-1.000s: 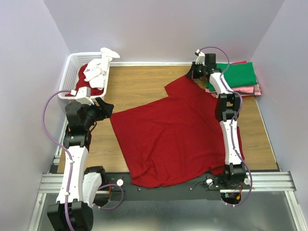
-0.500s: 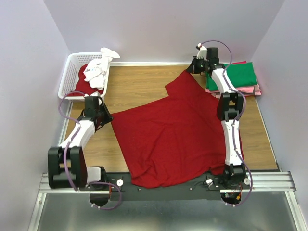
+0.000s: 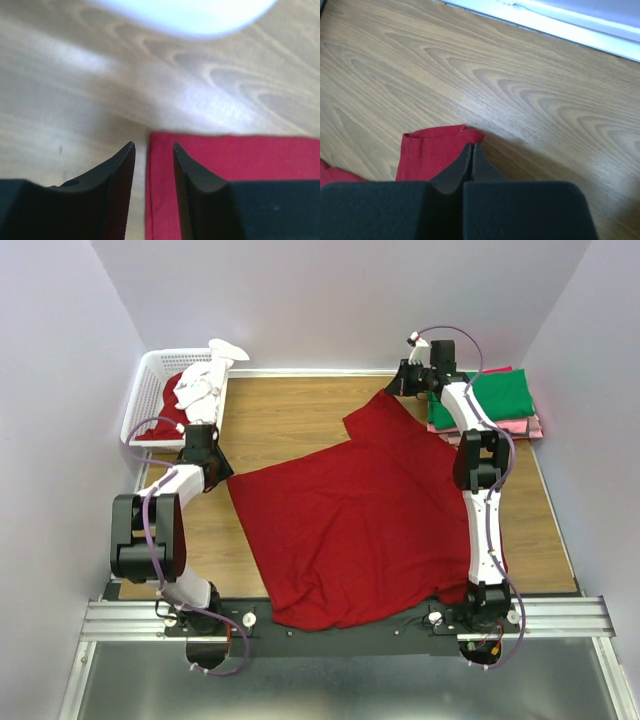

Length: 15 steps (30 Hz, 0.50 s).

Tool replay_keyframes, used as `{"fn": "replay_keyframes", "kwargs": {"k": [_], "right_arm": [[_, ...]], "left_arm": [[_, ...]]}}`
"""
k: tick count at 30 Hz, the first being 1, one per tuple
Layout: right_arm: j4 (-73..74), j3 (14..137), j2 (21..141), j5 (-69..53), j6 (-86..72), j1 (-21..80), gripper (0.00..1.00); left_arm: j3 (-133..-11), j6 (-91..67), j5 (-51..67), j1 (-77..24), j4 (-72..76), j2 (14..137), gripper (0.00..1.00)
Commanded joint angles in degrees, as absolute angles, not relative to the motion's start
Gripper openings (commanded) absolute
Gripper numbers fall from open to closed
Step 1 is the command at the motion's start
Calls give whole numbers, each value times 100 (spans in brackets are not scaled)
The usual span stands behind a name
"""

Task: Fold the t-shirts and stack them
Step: Flatten the tshirt out

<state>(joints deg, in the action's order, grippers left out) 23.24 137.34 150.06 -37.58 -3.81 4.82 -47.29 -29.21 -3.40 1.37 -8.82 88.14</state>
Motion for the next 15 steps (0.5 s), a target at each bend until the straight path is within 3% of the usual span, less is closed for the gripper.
{"fn": "replay_keyframes", "kwargs": {"k": [1,11,15], "right_arm": [[2338,13588,14669,-3964,-457,510,0],[2329,13193,14449,-4017,-395,510,0],[2329,13087,14353,-4034,-404,510,0]], "left_arm": [[-5088,-2874,-501,79,-729,9350,42],[-5018,-2830,-387,18,-896,9694,37],[-5194,-2865,-457,-149,-1195,10036,20]]}}
